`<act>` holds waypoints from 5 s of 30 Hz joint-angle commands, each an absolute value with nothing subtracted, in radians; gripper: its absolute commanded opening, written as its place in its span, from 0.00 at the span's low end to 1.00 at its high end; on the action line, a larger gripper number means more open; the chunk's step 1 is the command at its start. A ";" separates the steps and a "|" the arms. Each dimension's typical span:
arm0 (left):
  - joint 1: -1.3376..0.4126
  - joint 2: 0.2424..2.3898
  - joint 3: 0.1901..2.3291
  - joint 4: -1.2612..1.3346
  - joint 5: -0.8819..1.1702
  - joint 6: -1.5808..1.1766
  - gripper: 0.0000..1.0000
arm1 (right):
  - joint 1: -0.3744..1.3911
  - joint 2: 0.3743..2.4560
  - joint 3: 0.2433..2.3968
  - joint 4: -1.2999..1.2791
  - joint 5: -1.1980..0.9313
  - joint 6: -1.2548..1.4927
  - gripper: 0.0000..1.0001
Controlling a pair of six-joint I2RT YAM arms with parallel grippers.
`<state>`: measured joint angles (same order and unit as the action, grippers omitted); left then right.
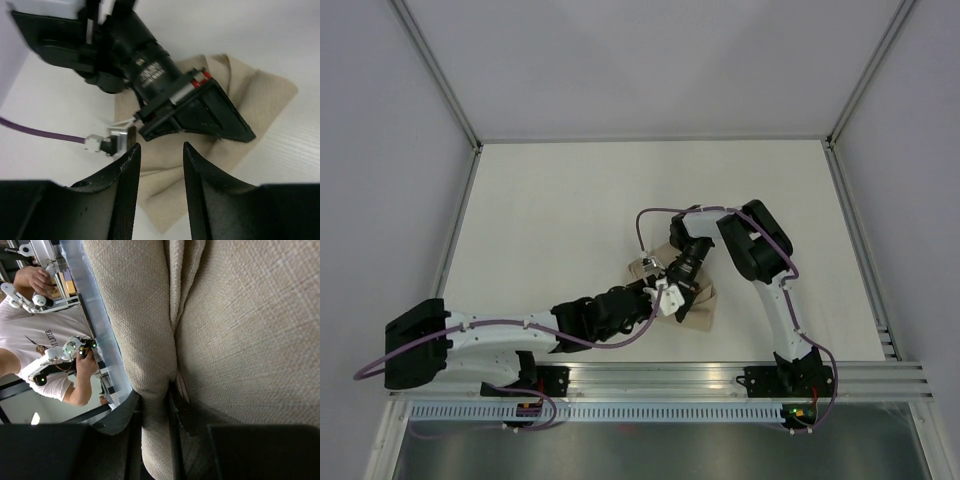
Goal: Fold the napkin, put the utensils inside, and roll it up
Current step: Roll the napkin with the utensil
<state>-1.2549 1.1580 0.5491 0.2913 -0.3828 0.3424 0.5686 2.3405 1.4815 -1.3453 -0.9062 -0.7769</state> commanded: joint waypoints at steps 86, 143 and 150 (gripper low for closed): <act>-0.881 1.990 0.865 0.215 0.859 -0.020 0.02 | 0.219 1.299 0.905 -0.815 -0.753 -1.061 0.64; -0.695 1.478 0.700 0.546 0.268 -0.094 0.41 | 0.483 1.637 0.802 -0.761 -0.580 -1.020 0.00; -0.687 1.215 0.561 0.620 0.137 -0.051 0.46 | 0.428 1.874 0.974 -0.891 -0.604 -1.046 0.00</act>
<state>-0.6823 1.2911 0.5819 0.5362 0.2382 -0.0845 0.4393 1.7302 0.9623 -0.8379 -0.6762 -0.9779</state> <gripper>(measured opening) 0.457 0.268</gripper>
